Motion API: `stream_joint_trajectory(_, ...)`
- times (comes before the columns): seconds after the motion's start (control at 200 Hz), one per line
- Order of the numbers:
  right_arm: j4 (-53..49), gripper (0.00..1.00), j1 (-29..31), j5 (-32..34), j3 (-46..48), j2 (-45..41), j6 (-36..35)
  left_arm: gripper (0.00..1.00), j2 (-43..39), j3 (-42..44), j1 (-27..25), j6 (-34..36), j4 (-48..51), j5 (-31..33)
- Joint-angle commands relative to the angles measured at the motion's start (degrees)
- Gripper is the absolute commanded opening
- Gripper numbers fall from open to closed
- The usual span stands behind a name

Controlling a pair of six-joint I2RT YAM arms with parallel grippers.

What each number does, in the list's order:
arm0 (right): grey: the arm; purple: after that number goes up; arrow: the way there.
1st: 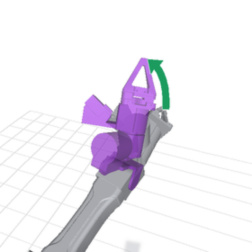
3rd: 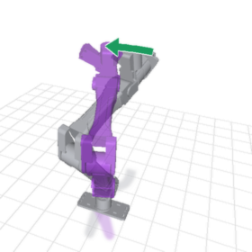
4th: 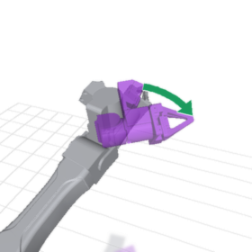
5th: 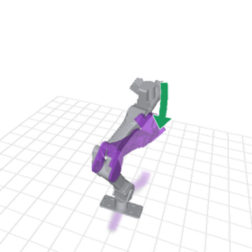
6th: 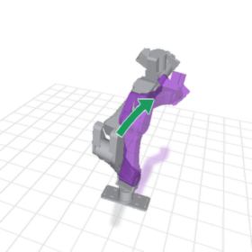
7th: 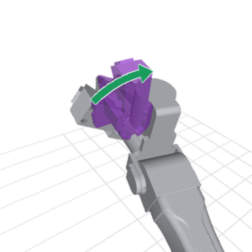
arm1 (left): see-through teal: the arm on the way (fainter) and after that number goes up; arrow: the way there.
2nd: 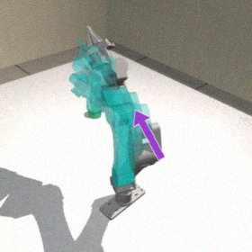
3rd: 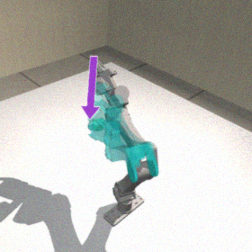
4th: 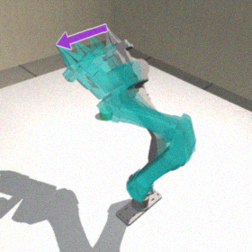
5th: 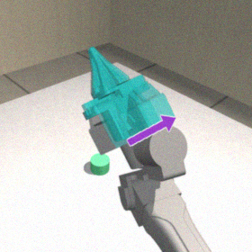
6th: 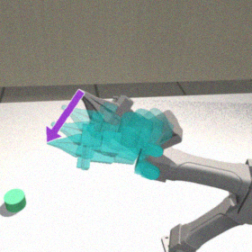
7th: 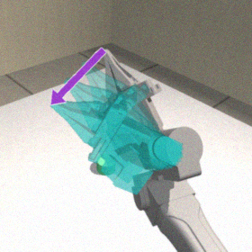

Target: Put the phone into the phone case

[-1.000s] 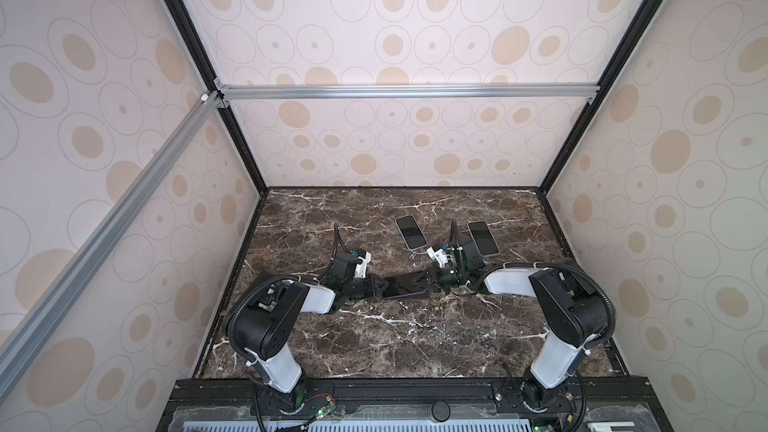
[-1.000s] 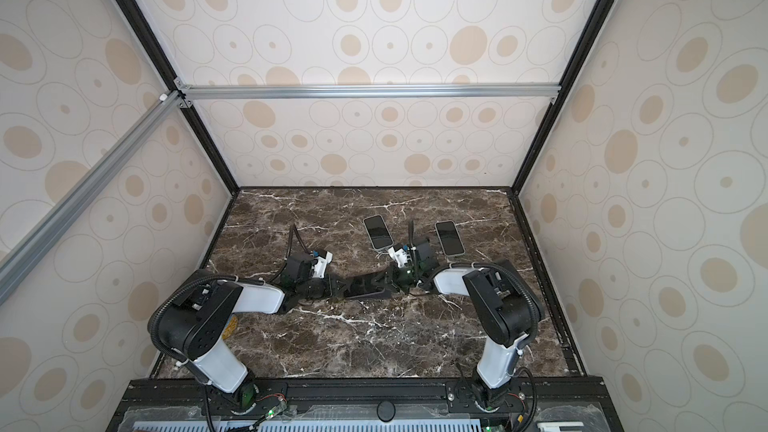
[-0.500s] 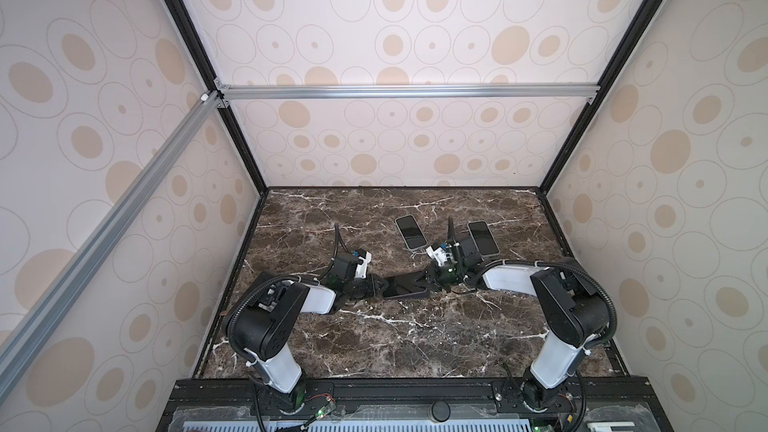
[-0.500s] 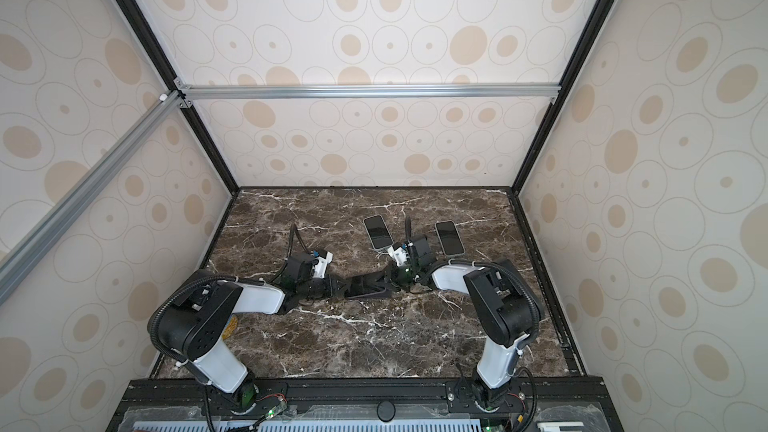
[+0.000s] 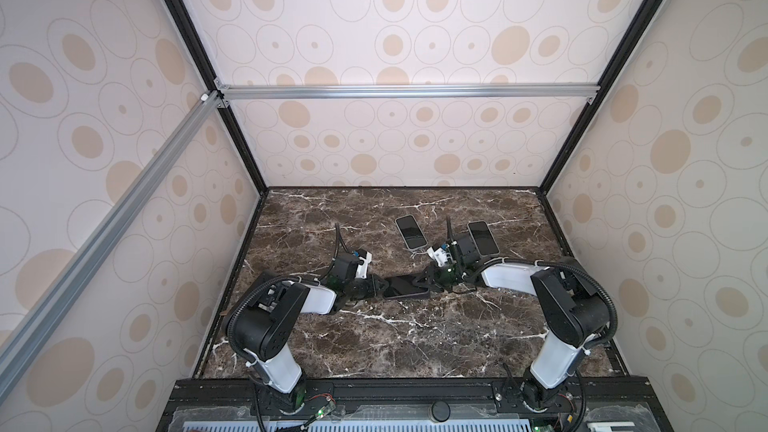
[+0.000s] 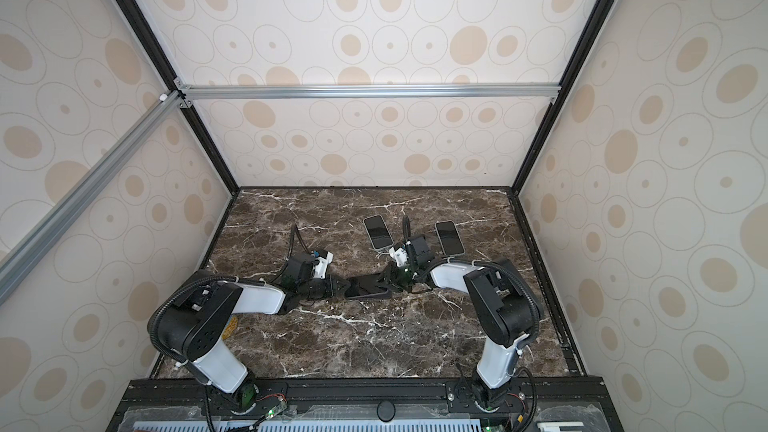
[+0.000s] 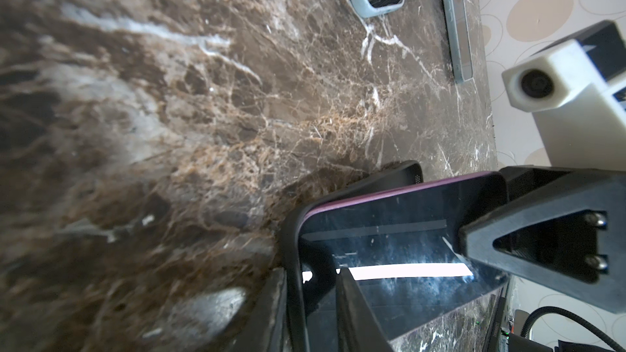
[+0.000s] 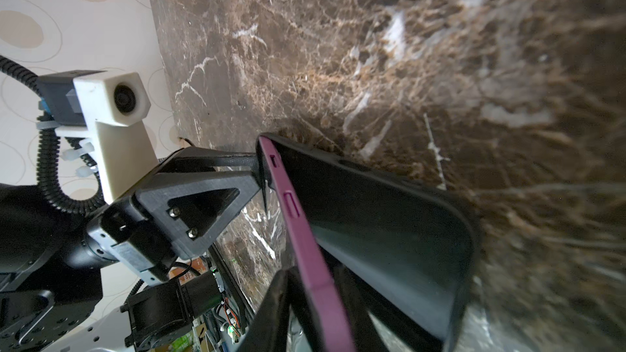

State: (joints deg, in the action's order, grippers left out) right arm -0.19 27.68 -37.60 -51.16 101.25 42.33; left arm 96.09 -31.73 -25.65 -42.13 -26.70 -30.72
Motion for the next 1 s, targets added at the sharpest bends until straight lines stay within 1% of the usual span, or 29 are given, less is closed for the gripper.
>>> stream_joint_trajectory(0.0, -9.39, 0.26, 0.09, 7.43, -0.40, 0.58, -1.49, 0.26, -1.25, 0.66, -1.07, 0.92, 1.65, -0.65)
stream_joint_trajectory(0.365, -16.08, 0.33, 0.74, 10.87, -3.72, -1.28, -4.35, 0.26, -1.26, 0.95, -1.00, 1.22, 1.53, -0.39)
stream_joint_trajectory(0.55, -18.21, 0.36, 1.05, 11.81, -4.87, -1.37, -5.37, 0.26, -1.54, 1.15, -0.98, 1.27, 1.47, -0.55)
stream_joint_trajectory(0.995, -21.41, 0.40, 1.42, 13.18, -6.85, -1.30, -7.24, 0.22, -1.08, 1.00, -1.03, 1.79, 1.83, -0.57)
